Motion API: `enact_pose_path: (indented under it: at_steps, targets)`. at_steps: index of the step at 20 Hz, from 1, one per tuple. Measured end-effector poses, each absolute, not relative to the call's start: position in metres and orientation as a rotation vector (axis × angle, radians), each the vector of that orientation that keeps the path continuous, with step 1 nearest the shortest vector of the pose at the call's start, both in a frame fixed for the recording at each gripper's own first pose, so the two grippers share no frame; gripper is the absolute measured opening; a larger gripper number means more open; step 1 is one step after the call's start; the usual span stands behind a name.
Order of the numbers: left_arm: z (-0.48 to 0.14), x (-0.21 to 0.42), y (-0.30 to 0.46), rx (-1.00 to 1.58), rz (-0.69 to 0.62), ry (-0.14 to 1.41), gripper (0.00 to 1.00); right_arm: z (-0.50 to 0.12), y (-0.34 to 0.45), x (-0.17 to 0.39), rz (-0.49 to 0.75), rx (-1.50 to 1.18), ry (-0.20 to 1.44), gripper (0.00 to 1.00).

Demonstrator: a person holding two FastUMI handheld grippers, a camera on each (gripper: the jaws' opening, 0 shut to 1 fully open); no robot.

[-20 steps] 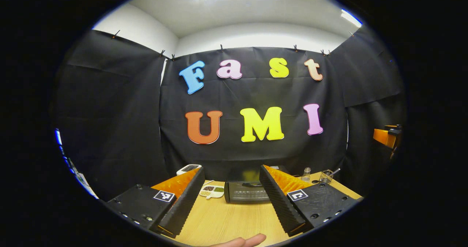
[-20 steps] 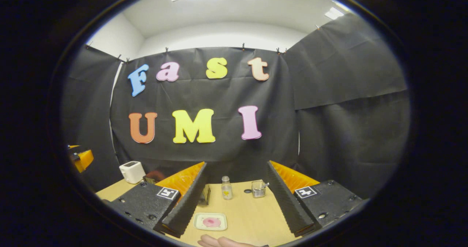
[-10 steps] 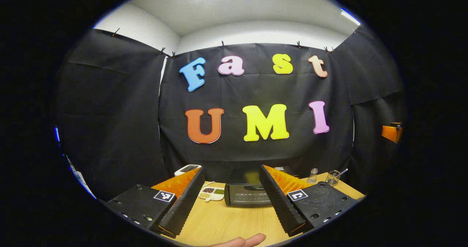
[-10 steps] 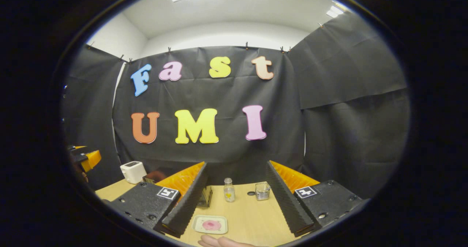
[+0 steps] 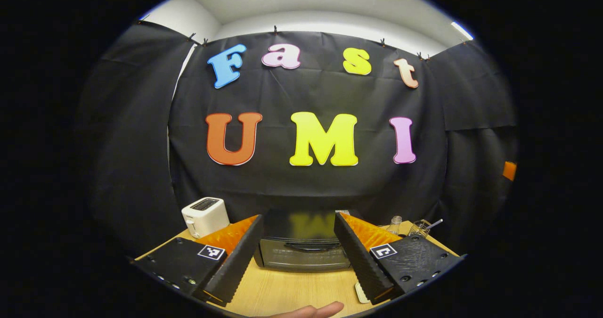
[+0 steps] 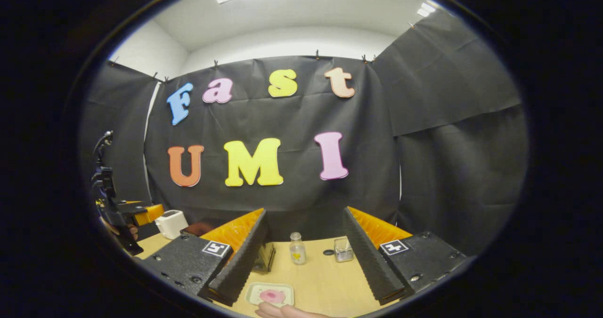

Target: Open the electric oven with the left hand, put the food in, and close the electric oven.

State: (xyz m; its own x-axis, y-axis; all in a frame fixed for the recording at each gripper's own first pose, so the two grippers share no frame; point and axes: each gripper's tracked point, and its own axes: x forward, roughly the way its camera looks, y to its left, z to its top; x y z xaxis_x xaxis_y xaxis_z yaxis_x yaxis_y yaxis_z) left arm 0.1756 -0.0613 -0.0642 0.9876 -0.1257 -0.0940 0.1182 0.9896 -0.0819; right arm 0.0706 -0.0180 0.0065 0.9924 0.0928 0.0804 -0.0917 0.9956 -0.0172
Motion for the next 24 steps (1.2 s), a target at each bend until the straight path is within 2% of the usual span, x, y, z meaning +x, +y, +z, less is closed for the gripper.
enact_pose_path:
  at_steps: [7,8,9,10,12,18,19,20,21,22,24]
  targets:
    - [-0.135,0.235,-0.096,-0.037,-0.173,0.285,0.97,-0.004,-0.014,0.083,0.137,0.000,-0.062,0.96]
    - [-0.145,0.242,-0.101,-0.034,-0.179,0.313,0.97,-0.005,-0.015,0.083,0.142,0.002,-0.058,1.00]
    - [-0.153,0.249,-0.105,-0.028,-0.178,0.334,0.97,-0.005,-0.018,0.084,0.137,0.002,-0.057,1.00]
    - [-0.159,0.255,-0.108,-0.021,-0.178,0.351,0.97,-0.005,-0.022,0.084,0.131,-0.001,-0.060,0.96]
    - [-0.171,0.267,-0.119,-0.017,-0.193,0.377,0.97,-0.006,-0.027,0.084,0.119,-0.009,-0.066,0.96]
    - [-0.204,0.290,-0.131,-0.014,-0.207,0.477,0.96,-0.009,-0.042,0.084,0.106,-0.017,-0.071,0.96]
    - [-0.213,0.291,-0.131,-0.015,-0.202,0.503,0.95,-0.011,-0.046,0.085,0.099,-0.018,-0.066,1.00]
    - [-0.218,0.289,-0.134,-0.020,-0.208,0.529,0.96,-0.012,-0.048,0.085,0.093,-0.019,-0.063,0.96]
    - [-0.211,0.291,-0.133,-0.020,-0.204,0.502,0.96,-0.013,-0.049,0.087,0.089,-0.019,-0.058,0.96]
    - [-0.216,0.292,-0.133,-0.029,-0.202,0.530,0.95,-0.015,-0.050,0.087,0.089,-0.018,-0.053,1.00]
    - [-0.216,0.295,-0.131,-0.021,-0.185,0.524,0.96,-0.020,-0.050,0.088,0.091,-0.019,-0.035,1.00]
